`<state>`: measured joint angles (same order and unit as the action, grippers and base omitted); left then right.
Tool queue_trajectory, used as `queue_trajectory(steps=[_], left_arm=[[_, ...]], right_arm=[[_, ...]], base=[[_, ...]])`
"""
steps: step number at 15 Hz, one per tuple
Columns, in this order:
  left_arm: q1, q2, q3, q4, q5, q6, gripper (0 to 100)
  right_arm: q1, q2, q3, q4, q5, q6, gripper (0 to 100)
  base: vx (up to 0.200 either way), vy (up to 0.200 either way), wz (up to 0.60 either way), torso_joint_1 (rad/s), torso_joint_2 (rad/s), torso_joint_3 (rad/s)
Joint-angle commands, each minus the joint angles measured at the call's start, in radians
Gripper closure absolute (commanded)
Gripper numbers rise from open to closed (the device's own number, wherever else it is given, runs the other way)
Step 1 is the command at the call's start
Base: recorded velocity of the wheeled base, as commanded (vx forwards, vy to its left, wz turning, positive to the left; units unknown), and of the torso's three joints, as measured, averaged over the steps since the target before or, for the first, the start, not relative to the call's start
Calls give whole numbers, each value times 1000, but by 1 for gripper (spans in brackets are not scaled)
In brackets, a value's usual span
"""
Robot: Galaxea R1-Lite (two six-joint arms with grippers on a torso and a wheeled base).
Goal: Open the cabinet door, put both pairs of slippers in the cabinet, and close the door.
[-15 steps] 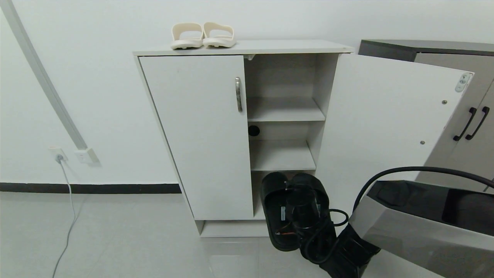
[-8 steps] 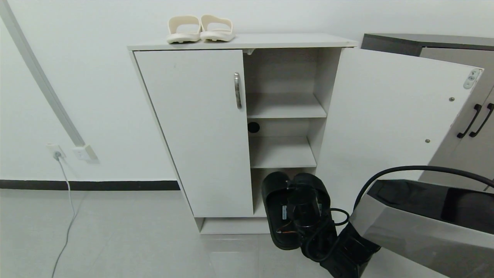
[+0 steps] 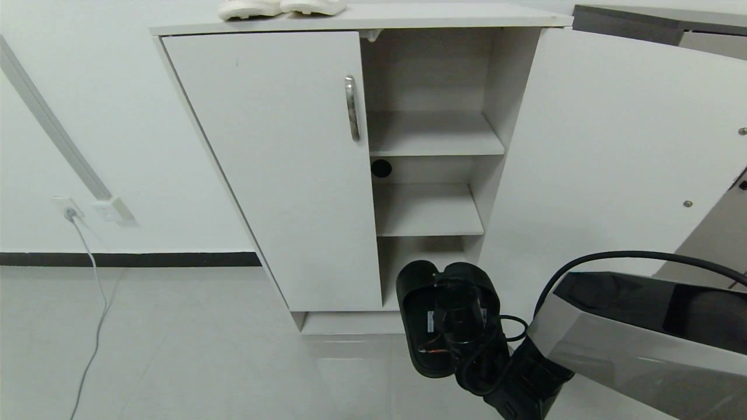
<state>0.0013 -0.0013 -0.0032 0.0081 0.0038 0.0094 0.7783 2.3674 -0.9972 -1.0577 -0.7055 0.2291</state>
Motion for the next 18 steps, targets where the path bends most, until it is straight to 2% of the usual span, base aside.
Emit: queue_trajectory(steps=[1, 3, 6, 9, 11, 18], left_arm=[[0, 1, 2, 0, 1, 0, 100], [0, 1, 3, -3, 5, 1, 100], [0, 1, 3, -3, 5, 0, 100], [0, 1, 3, -3, 5, 0, 100], [0, 1, 3, -3, 7, -2, 100], [0, 1, 3, -3, 4, -2, 100]], right_arm=[[1, 1, 0, -1, 0, 1, 100], [-1, 15, 0, -7, 0, 1, 100], [-1, 87, -31, -96, -20, -14, 100], [-17, 130, -32, -338, -31, -152, 100], [-25, 134, -31, -438, -31, -234, 100], [-25, 95, -32, -458, -31, -258, 100]], base=[[0, 0, 0, -2, 2, -193], [0, 0, 0, 5, 2, -195], [0, 0, 0, 1, 4, -126], [0, 0, 0, 0, 0, 0], [0, 0, 0, 0, 0, 0], [0, 0, 0, 0, 0, 0]])
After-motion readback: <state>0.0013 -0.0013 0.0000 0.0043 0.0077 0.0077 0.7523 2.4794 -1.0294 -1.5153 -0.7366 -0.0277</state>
